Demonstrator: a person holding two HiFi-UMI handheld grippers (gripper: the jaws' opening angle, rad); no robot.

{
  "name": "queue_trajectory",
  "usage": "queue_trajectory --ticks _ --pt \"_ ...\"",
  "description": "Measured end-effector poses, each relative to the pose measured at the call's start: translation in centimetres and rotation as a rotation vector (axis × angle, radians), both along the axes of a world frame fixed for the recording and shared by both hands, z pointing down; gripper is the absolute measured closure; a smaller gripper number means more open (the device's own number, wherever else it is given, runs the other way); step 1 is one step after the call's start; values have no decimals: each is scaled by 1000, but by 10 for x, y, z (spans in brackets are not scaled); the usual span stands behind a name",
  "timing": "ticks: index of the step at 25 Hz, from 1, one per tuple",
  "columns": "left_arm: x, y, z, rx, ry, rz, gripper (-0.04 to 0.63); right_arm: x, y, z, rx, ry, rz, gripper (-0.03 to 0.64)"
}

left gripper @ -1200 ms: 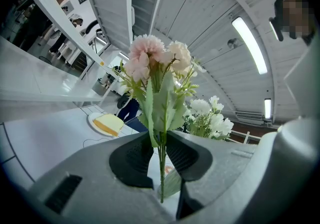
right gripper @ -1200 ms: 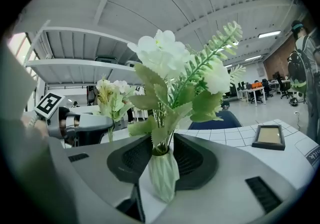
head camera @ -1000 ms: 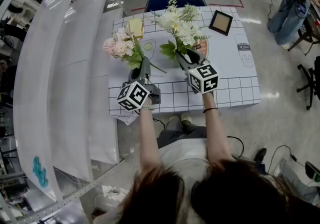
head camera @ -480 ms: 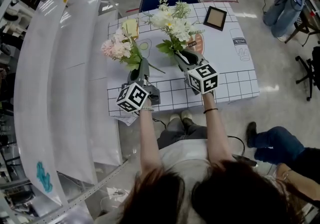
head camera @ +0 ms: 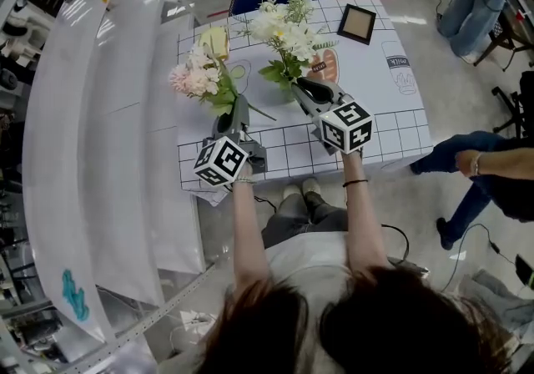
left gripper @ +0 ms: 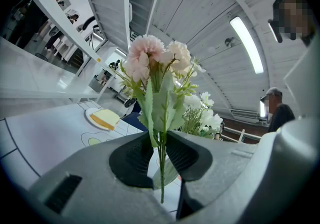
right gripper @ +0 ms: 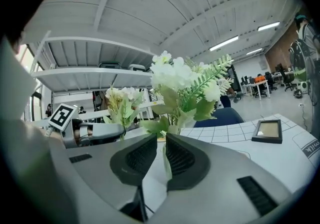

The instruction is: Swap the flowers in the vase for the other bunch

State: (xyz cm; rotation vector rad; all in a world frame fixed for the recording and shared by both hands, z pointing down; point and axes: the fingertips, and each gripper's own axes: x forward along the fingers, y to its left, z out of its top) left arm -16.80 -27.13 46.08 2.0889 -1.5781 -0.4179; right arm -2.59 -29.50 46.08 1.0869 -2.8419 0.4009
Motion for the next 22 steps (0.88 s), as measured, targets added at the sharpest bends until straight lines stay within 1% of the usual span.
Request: queue_trajectory --ticks 6,11,22 --pt "3 2 0 4 -1 6 520 1 3 -9 5 -37 -30 583" --pt "2 3 -3 12 -1 8 520 0 6 -19 13 -48 -55 598" --pt "2 5 -8 28 -6 6 520 6 7 -33 36 -75 -71 607"
